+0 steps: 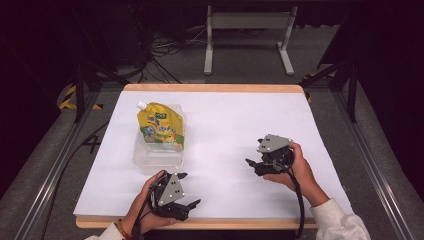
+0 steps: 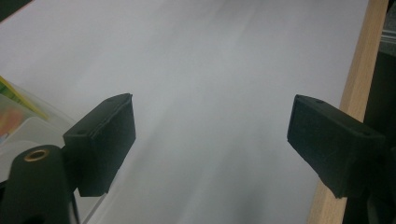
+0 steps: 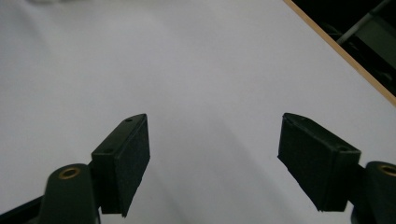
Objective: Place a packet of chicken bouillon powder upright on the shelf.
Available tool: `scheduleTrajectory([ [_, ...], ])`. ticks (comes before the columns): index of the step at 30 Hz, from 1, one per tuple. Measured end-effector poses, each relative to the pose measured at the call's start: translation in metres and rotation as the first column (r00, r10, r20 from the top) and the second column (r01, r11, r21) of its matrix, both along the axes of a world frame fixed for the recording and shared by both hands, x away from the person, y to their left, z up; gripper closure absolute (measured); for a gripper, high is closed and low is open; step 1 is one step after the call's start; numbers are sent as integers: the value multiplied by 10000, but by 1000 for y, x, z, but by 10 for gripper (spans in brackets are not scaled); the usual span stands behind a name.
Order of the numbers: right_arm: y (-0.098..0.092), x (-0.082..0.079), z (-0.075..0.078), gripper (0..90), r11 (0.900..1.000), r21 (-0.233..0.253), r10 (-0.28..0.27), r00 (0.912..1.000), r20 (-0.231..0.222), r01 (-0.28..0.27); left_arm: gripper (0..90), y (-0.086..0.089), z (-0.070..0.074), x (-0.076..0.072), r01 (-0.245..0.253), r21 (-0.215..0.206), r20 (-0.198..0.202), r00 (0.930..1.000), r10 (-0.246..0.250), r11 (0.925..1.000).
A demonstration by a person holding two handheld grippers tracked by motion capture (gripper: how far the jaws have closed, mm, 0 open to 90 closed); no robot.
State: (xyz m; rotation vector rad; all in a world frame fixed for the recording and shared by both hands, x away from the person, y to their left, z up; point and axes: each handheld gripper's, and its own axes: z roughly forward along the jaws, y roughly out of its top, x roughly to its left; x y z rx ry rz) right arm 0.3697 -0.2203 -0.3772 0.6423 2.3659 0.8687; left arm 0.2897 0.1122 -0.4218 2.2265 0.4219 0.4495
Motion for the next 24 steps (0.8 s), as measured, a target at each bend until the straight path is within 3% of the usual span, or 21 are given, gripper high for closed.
scheduleTrajectory([
  [10,-29,-23,-12,236,9992,-202,-356,9993,-76,354,160,-3,-6,2,160,271,-222,9996,-154,9995],
  [24,-69,-49,-30,209,9959,80,-905,9959,-85,906,151,-7,-15,6,402,685,-377,9986,-377,9968],
])
